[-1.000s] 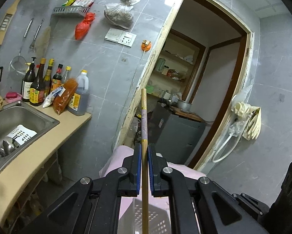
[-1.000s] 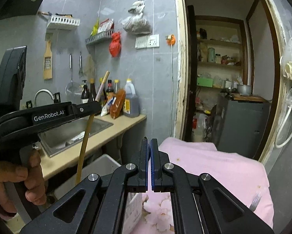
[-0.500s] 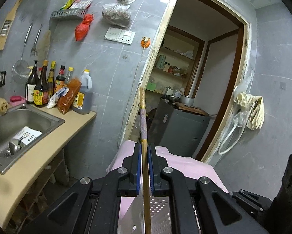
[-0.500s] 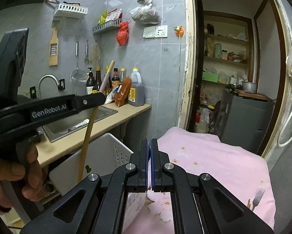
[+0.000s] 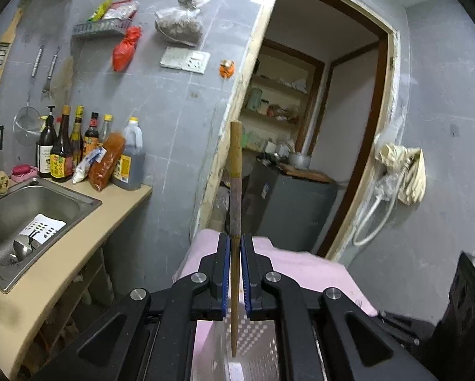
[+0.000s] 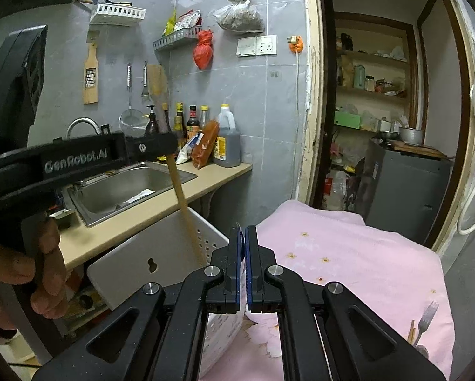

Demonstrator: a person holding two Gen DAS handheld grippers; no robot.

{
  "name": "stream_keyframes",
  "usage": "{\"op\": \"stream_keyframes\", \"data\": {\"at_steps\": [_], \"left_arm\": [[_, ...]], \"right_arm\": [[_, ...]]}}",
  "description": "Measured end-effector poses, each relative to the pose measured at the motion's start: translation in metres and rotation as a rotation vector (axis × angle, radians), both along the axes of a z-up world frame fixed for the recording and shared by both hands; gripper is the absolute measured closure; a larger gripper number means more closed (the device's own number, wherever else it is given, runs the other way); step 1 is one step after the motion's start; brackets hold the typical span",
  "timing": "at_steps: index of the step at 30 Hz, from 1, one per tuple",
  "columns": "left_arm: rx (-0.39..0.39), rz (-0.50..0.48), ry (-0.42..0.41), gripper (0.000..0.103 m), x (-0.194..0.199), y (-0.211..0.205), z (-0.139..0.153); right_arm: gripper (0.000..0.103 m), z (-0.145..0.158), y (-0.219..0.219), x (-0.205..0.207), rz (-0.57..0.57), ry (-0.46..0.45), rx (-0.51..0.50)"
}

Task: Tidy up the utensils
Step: 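Open the left tool to drop the chopstick into the caddy, then move the left tool back to the chopsticks while the right tool approaches the silverware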

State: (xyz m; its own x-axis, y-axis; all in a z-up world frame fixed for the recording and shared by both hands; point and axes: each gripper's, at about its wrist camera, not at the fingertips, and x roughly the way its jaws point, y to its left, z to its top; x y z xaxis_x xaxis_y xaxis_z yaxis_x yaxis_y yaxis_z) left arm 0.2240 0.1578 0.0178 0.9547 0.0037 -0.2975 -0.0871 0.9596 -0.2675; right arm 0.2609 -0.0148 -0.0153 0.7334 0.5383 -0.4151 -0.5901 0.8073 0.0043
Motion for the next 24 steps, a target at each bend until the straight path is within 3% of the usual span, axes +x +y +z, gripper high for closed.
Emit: {"op": "stream_keyframes", "data": {"at_steps": [2,6,8,11,13,17,19,22,24], "left_arm": [[0.012,-0.016,0.027,0.096,-0.002,-0.001,-0.003],[0.006,-0.034,0.064,0.095,-0.005,0.000,-0.007],[0.002,-0.044,0.080,0.093,-0.008,0.001,-0.007],[-0.001,-0.049,0.088,0.077,-0.012,0.000,-0.007],[-0.006,-0.046,0.082,0.051,-0.017,-0.002,-0.006],[0.002,-0.045,0.087,0.047,-0.021,-0.009,-0.005],[0.028,-0.033,0.091,0.033,-0.023,-0.015,-0.004],[0.071,-0.011,0.083,0.017,-0.027,-0.030,-0.003],[0.095,-0.010,0.082,0.012,-0.028,-0.041,-0.002]], "right_arm": [[0.099,0.000,-0.002,0.000,0.004,0.012,0.006],[0.077,0.000,-0.009,0.000,0.006,0.031,0.039],[0.077,0.001,-0.011,0.000,0.001,0.039,0.045],[0.066,0.004,-0.021,-0.001,-0.025,0.047,0.066],[0.049,0.006,-0.033,-0.003,-0.057,0.048,0.090],[0.039,0.012,-0.061,-0.006,-0.143,0.041,0.111],[0.024,0.015,-0.079,-0.009,-0.198,0.026,0.121],[0.015,0.020,-0.110,-0.016,-0.271,0.007,0.126],[0.009,0.021,-0.128,-0.019,-0.313,-0.004,0.116]]}}
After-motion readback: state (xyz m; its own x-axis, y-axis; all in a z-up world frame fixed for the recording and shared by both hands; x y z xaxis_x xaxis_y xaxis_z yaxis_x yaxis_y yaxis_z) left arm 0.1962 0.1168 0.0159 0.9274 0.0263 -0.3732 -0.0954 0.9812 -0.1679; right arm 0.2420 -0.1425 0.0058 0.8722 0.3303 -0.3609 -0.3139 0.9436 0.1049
